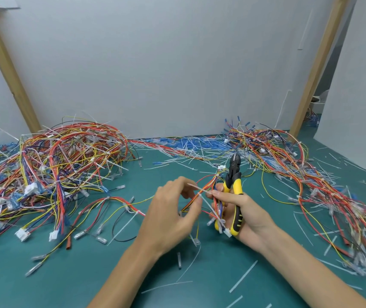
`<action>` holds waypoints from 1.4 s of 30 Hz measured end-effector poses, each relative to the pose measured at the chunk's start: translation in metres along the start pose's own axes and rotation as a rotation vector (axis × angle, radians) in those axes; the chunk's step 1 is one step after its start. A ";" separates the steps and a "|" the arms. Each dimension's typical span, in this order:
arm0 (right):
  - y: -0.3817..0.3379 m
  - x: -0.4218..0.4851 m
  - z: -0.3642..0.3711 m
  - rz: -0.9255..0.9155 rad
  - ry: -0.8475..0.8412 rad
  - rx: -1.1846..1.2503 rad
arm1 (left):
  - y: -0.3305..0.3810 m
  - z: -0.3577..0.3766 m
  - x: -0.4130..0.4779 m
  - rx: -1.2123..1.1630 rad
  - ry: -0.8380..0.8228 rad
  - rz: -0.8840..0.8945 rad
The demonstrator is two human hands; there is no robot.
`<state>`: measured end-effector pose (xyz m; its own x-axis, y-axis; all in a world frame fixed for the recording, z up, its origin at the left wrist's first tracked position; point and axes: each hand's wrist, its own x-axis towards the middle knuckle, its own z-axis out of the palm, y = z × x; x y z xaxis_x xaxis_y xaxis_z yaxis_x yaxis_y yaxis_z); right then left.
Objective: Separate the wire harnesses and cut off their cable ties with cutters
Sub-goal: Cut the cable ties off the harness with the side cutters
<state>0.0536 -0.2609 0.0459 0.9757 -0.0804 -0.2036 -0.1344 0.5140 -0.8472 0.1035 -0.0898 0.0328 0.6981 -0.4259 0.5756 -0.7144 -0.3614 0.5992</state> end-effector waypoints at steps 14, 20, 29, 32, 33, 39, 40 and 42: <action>0.004 0.002 -0.005 -0.212 0.031 -0.314 | -0.007 0.011 -0.001 0.040 0.056 -0.103; 0.004 -0.004 -0.003 -0.202 -0.015 -0.511 | -0.008 0.011 0.002 -0.013 0.019 -0.180; 0.006 -0.009 0.002 -0.732 0.321 -1.007 | -0.011 0.011 0.000 0.025 -0.029 -0.161; -0.002 -0.009 -0.001 -0.909 0.385 -1.199 | -0.011 0.010 -0.003 0.175 -0.134 -0.039; -0.004 -0.008 -0.003 -0.897 0.361 -1.250 | -0.010 0.010 -0.003 0.222 -0.154 -0.001; -0.001 -0.002 -0.012 -0.554 0.338 -1.474 | -0.007 0.005 0.002 0.422 -0.086 0.084; -0.001 -0.001 -0.012 -0.546 0.329 -1.430 | -0.008 0.004 0.002 0.415 -0.070 0.077; -0.001 0.001 -0.012 -0.523 0.320 -1.327 | -0.008 0.006 0.000 0.365 -0.038 0.063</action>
<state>0.0529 -0.2722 0.0409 0.9067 -0.2805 0.3151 -0.0143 -0.7669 -0.6416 0.1092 -0.0918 0.0248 0.6550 -0.4845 0.5799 -0.7304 -0.6027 0.3214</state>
